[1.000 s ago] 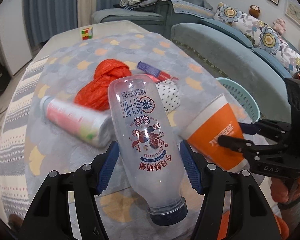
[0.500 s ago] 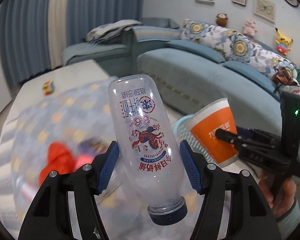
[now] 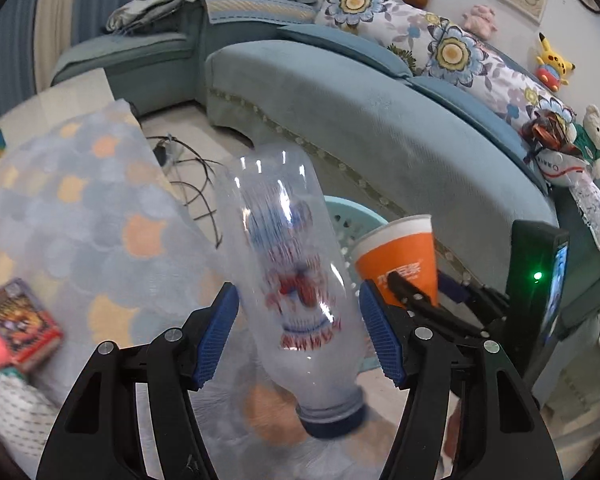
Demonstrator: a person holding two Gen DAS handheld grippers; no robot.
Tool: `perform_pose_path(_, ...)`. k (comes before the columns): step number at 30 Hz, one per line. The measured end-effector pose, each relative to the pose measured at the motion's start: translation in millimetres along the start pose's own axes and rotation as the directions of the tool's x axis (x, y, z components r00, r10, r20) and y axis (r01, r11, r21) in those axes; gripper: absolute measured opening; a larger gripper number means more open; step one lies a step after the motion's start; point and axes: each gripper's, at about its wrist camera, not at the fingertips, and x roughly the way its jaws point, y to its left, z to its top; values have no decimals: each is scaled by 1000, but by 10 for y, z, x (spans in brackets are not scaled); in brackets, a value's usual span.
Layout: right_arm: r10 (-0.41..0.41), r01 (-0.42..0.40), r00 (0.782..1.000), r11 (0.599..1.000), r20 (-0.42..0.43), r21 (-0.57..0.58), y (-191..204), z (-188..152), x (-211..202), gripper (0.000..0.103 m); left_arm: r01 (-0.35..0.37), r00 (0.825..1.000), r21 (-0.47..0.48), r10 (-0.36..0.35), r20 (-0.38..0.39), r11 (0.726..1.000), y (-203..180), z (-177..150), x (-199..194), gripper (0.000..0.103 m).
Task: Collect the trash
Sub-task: 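Carry both items over the light-blue basket and open both grippers, then move both open grippers back over the table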
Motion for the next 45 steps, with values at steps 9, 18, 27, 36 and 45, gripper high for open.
perform_pose_path(9, 35, -36, 999, 999, 26, 28, -72, 30, -146, 52, 9, 997, -25, -7, 75, 1000, 115, -9, -320, 77)
perform_pose_path(18, 145, -139, 985, 988, 95, -70, 373, 17, -684, 52, -51, 982, -107, 69, 174, 993, 418, -120, -1065, 77)
perform_pose_path(27, 327, -296, 939, 925, 104, -237, 1345, -130, -1159, 54, -308, 901, -324, 383, 202, 895, 1164, -428, -2085, 77)
perform_pose_path(36, 452, -418, 892, 836, 15, -355, 2244, -447, -1209, 55, -564, 728, -570, 686, -2, 597, 2329, -1042, -2468, 77)
perform_pose_path(45, 499, -501, 859, 775, -113, -387, 2842, -683, -933, 84, -468, 808, -697, 583, -88, 544, 2858, -1454, -2225, 77)
